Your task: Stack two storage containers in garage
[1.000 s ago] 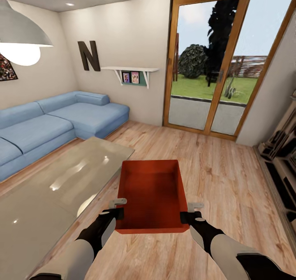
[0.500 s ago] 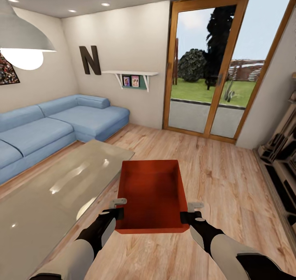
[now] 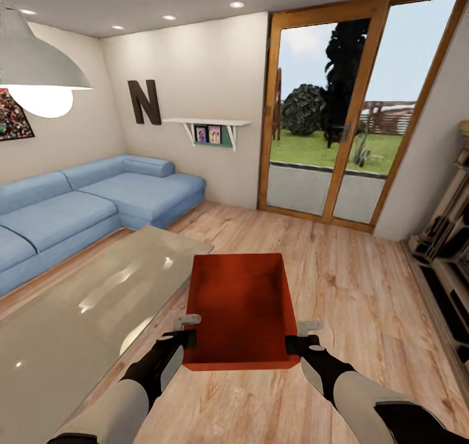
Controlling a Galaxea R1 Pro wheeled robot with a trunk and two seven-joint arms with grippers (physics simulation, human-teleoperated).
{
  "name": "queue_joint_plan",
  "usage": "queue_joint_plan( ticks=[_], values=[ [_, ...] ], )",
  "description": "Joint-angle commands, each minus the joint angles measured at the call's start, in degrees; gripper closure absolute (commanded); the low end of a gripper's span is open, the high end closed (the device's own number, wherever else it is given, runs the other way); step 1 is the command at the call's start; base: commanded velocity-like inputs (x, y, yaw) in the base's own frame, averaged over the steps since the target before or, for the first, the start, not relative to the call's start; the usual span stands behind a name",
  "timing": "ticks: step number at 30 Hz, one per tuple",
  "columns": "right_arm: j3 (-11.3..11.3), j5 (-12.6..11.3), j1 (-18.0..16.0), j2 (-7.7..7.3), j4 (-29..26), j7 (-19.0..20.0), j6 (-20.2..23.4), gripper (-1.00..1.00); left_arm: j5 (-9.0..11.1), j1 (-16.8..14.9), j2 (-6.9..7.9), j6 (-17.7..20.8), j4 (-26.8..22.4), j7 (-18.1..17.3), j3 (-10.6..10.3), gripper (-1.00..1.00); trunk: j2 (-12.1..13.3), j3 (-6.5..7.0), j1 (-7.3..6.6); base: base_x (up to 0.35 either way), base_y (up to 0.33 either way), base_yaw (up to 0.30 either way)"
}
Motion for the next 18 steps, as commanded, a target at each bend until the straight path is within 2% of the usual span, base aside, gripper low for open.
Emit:
queue_joint_plan(
  ticks=[1, 18],
  values=[
    [-1.9, 0.3, -0.1, 0.03, -0.7, -0.1, -0.1, 1.00, -0.3, 0.0, 1.24, 0.5, 0.0, 1.5, -0.6, 1.00, -0.1, -0.01, 0.02, 0.000, 0.000, 0.000],
    [-1.9, 0.3, -0.1, 0.03, -0.7, -0.1, -0.1, 1.00, -0.4, 0.0, 1.23, 0.5, 0.0, 1.5, -0.6, 1.00, -0.1, 1.56, 0.02, 0.000, 0.000, 0.000]
  ],
)
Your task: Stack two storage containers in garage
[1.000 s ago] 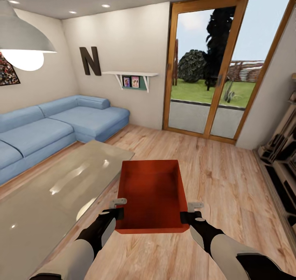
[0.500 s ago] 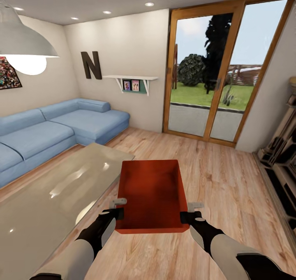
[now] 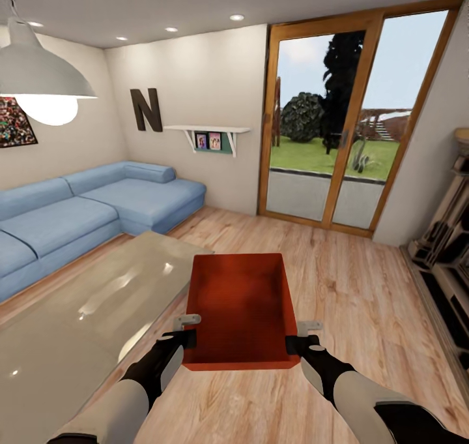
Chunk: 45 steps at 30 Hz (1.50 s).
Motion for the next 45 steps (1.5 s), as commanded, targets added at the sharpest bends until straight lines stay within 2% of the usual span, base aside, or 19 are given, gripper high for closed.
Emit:
queue_joint_plan(
  ticks=[1, 45],
  values=[
    [-1.9, 0.3, -0.1, 0.03, -0.7, -0.1, -0.1, 1.00, -0.3, 0.0, 1.24, 0.5, 0.0, 1.5, -0.6, 1.00, -0.1, -0.01, 0.02, 0.000, 0.000, 0.000],
    [-1.9, 0.3, -0.1, 0.03, -0.7, 0.0, -0.1, 1.00, -0.4, 0.0, 1.24, 0.5, 0.0, 1.5, -0.6, 1.00, -0.1, 3.91, 0.02, 0.000, 0.000, 0.000]
  ],
)
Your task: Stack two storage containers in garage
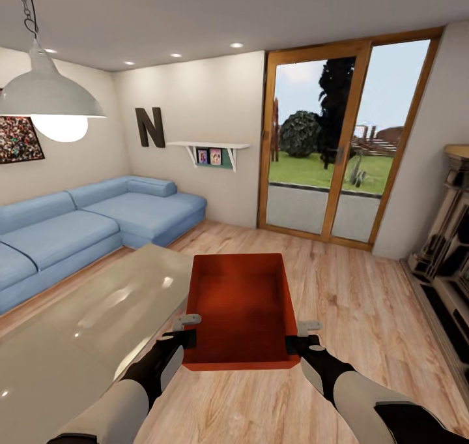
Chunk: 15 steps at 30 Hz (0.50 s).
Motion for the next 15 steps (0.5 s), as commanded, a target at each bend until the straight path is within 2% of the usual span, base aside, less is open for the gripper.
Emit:
queue_joint_plan(
  ticks=[1, 15],
  values=[
    [-1.9, 0.2, -0.1, 0.03, -0.7, -0.1, -0.1, 1.00, -0.4, 0.0, 1.25, 0.4, 0.0, 1.6, -0.6, 1.00, -0.1, -0.10, 0.02, 0.000, 0.000, 0.000],
    [-1.9, 0.3, -0.1, 0.12, -0.7, -0.1, -0.1, 1.00, -0.5, 0.0, 1.25, 0.4, 0.0, 1.6, -0.6, 1.00, -0.1, -0.07, 0.02, 0.000, 0.000, 0.000]
  ],
)
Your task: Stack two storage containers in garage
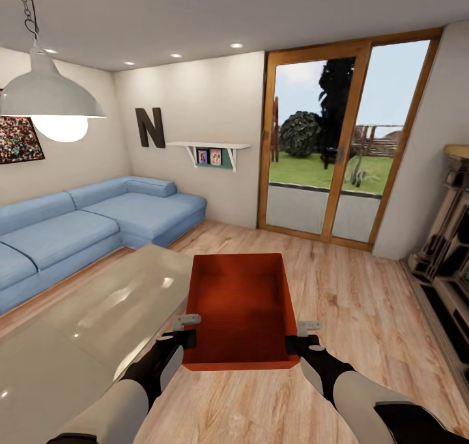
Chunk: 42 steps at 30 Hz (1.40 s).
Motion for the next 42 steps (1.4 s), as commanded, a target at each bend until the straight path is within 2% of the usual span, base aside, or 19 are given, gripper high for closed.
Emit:
queue_joint_plan(
  ticks=[1, 17, 30, 42],
  values=[
    [-1.7, 0.2, -0.1, 0.04, -0.7, -0.1, -0.1, 1.00, -0.4, 0.0, 1.17, 0.4, 0.0, 1.7, -0.7, 1.00, -0.1, -0.12, 0.02, 0.000, 0.000, 0.000],
    [-1.7, 0.2, -0.1, 0.04, -0.7, -0.1, -0.1, 1.00, -0.4, 0.0, 1.13, 0.4, 0.0, 1.7, -0.7, 1.00, -0.1, -0.12, 0.02, 0.000, 0.000, 0.000],
    [-1.7, 0.1, -0.1, 0.06, -0.7, -0.1, -0.1, 1.00, -0.4, 0.0, 1.17, 0.4, -0.1, 1.7, -0.7, 1.00, -0.1, 0.53, 0.02, 0.000, 0.000, 0.225],
    [-1.7, 0.2, -0.1, 0.05, -0.7, -0.1, -0.1, 1.00, -0.4, 0.0, 1.17, 0.4, -0.1, 1.7, -0.7, 1.00, -0.1, 1.48, 0.02, 0.000, 0.000, 0.116]
  ],
)
